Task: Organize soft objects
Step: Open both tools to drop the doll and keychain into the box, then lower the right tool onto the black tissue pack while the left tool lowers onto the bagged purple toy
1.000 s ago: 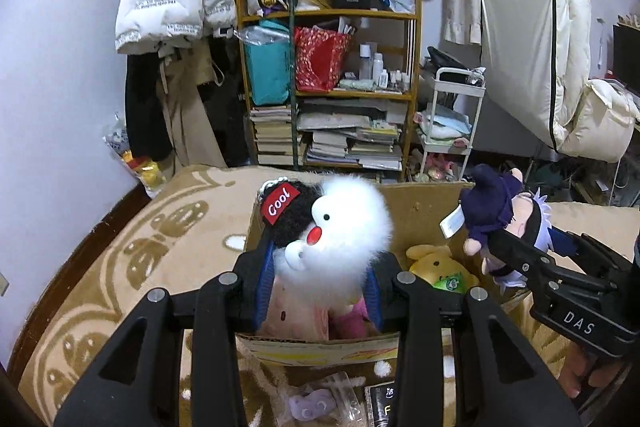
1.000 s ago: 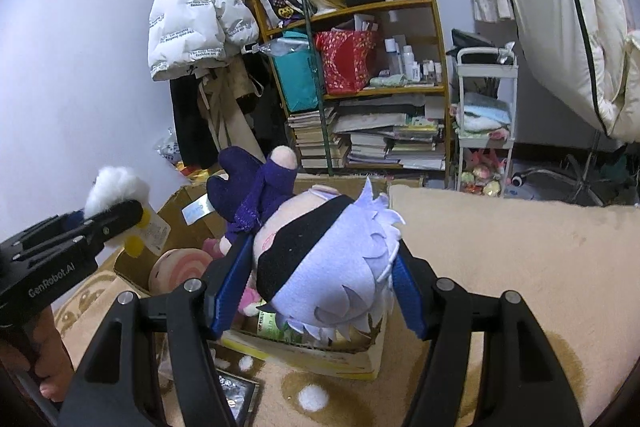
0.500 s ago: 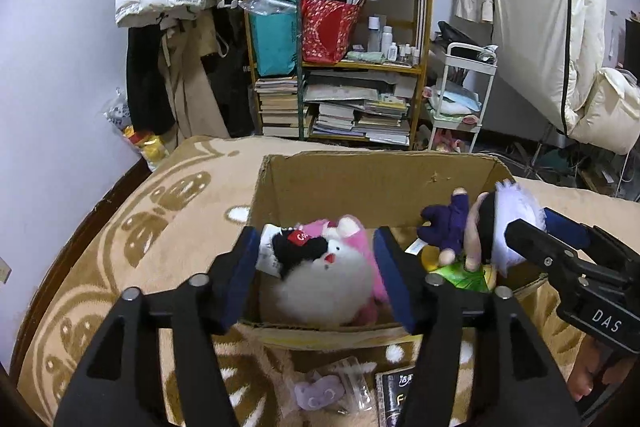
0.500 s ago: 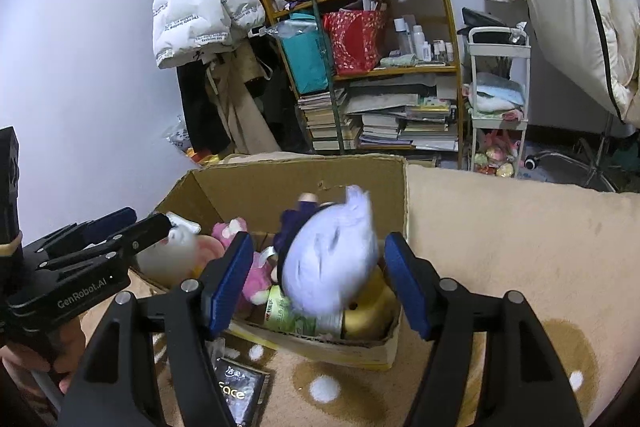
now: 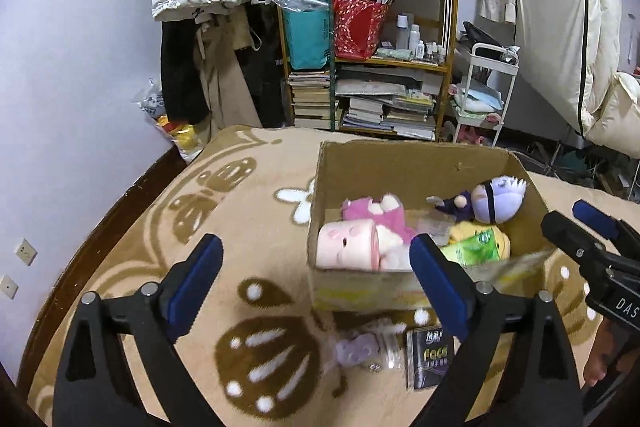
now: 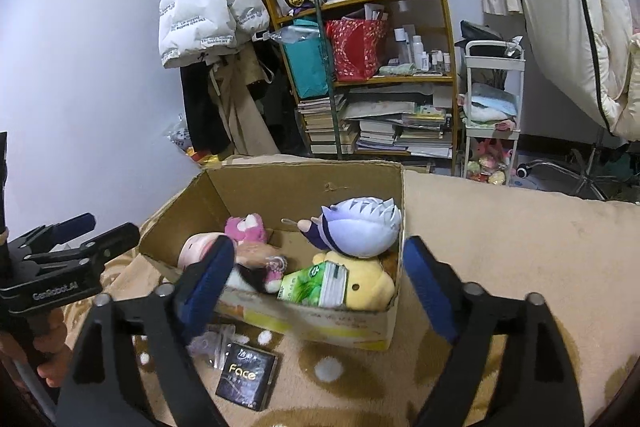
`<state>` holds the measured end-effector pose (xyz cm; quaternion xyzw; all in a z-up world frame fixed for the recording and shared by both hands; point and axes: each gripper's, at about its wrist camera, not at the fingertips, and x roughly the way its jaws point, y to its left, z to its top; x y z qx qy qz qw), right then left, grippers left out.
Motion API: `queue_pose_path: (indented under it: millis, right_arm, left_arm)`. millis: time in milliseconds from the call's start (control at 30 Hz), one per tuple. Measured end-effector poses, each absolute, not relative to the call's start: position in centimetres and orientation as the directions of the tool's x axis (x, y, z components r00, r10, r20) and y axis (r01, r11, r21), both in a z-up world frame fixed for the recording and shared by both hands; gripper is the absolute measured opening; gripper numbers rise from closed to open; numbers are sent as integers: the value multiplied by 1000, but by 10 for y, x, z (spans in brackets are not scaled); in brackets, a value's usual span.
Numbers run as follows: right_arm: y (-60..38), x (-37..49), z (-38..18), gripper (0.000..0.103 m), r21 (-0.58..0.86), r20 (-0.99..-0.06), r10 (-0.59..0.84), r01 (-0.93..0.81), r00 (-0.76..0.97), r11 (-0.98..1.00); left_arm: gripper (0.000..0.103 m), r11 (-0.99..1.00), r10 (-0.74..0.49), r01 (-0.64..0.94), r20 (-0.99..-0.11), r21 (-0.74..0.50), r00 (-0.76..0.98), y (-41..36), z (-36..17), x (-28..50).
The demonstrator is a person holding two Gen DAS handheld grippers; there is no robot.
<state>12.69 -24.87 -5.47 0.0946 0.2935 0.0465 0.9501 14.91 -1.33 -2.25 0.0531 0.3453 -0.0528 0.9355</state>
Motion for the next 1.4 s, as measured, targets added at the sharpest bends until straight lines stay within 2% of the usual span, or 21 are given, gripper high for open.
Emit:
queue_pose_path:
  millis: [67,167,633,967,1400]
  right_arm:
    - [-247,120,-51,95,205,-548,146,-38,824,978]
    - [-245,107,-46,103,202,-543,147,-41,826,979]
    - [-233,66,-40,103,173,-566,131,-38,814,984]
    - [-221,72,-63,103,132,-624,106,-29,774,991]
    - [-212,92,-96,103,84,-691,69,-15,720,996]
  left_arm:
    - [97,988,-60,138,-660,67,749,-11,-20,144]
    - [99,987,-49,138,-675,79,736,-8,-17,133]
    - [100,989,-28,128,-759,74,651,2,-20,110]
    - [100,997,-55,82,-828,-11,558,15,-51,136]
    - [100,996,-68,86,-881,-31,468,10,-81,157]
